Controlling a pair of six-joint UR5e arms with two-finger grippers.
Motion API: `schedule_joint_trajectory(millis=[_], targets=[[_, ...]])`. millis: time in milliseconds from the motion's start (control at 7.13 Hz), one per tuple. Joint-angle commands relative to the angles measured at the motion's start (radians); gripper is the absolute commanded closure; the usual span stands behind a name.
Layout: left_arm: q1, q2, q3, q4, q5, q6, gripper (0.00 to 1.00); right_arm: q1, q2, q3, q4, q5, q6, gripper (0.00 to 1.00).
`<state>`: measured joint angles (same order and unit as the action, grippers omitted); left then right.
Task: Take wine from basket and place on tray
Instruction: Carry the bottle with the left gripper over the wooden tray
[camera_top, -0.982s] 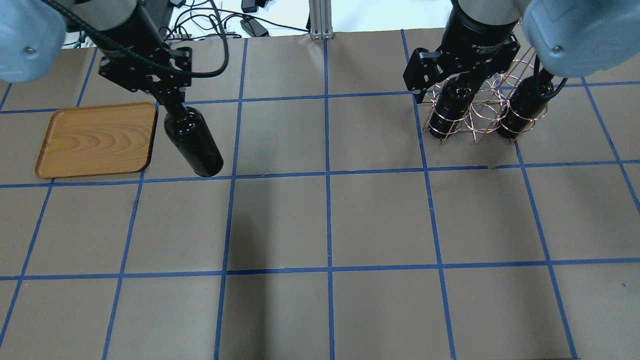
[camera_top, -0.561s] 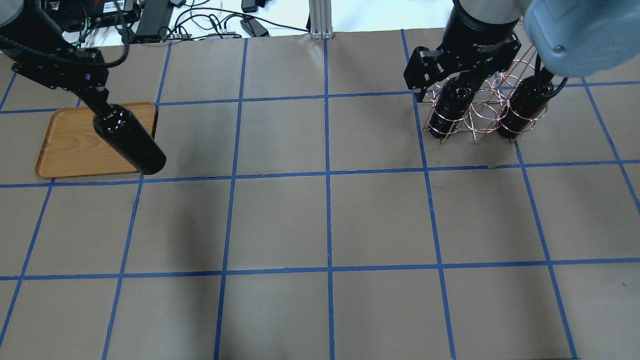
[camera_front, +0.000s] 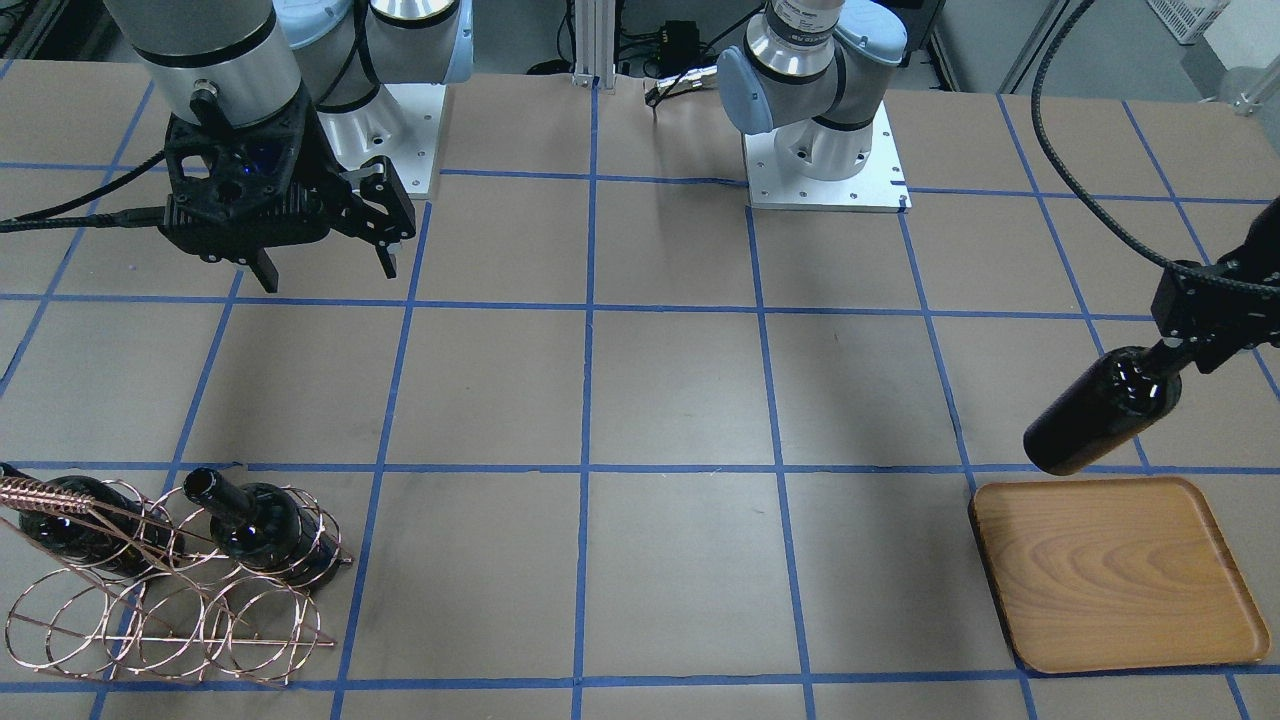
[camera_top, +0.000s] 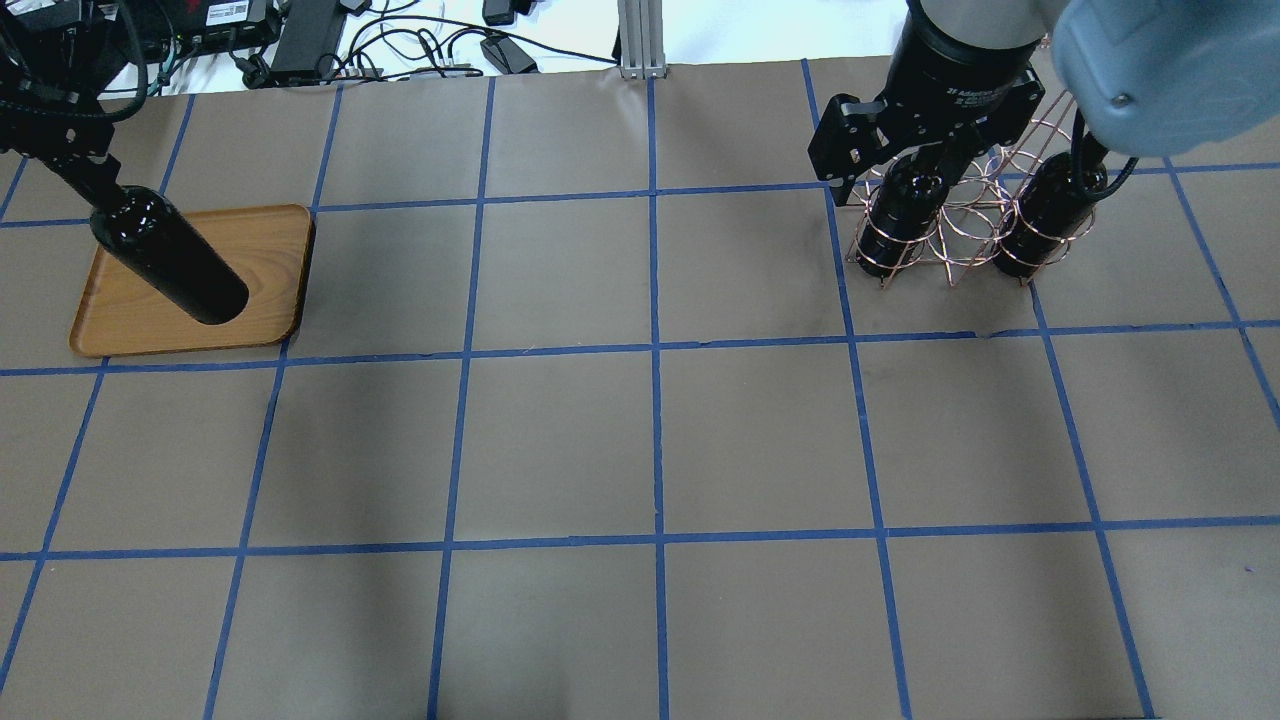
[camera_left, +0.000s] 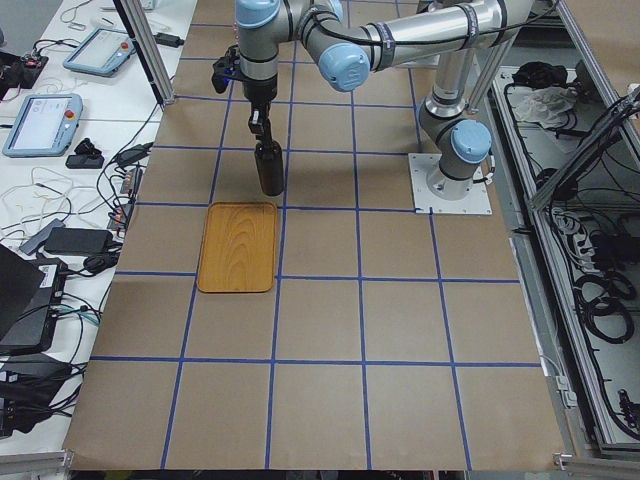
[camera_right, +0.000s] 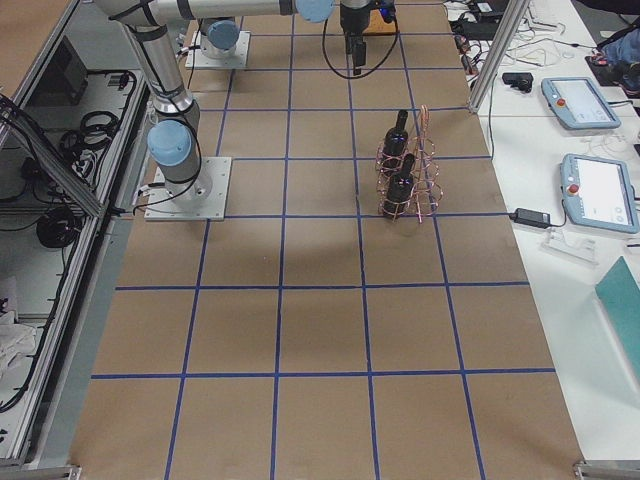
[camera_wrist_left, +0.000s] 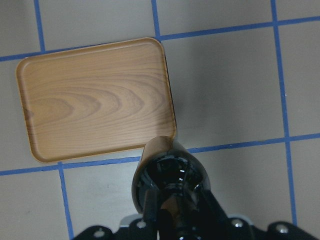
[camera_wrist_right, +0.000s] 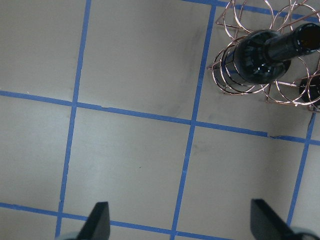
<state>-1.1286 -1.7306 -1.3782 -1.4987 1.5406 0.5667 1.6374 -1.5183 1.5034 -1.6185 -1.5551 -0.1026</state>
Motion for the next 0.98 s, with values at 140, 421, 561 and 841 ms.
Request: schedule_joint_trajectory(millis=[140,421,561,841], targets=[[0.039,-0.047,0.004,0.092,-0.031,0.079,1.00,0.001,0.001,0.020,-0.011,-0.002,0.000,0.00],[0.041,-0.056,0.005,0.130,-0.060,0.079,1.00,0.001,0.001,0.020,-0.011,0.000,0.000,0.00],[0.041,-0.064,0.005,0.136,-0.104,0.076,1.00,0.001,0.001,0.021,-0.009,0.000,0.000,0.00],[0.064,-0.072,0.005,0.138,-0.106,0.078,1.00,0.001,0.000,0.029,-0.011,-0.013,-0.002,0.00]])
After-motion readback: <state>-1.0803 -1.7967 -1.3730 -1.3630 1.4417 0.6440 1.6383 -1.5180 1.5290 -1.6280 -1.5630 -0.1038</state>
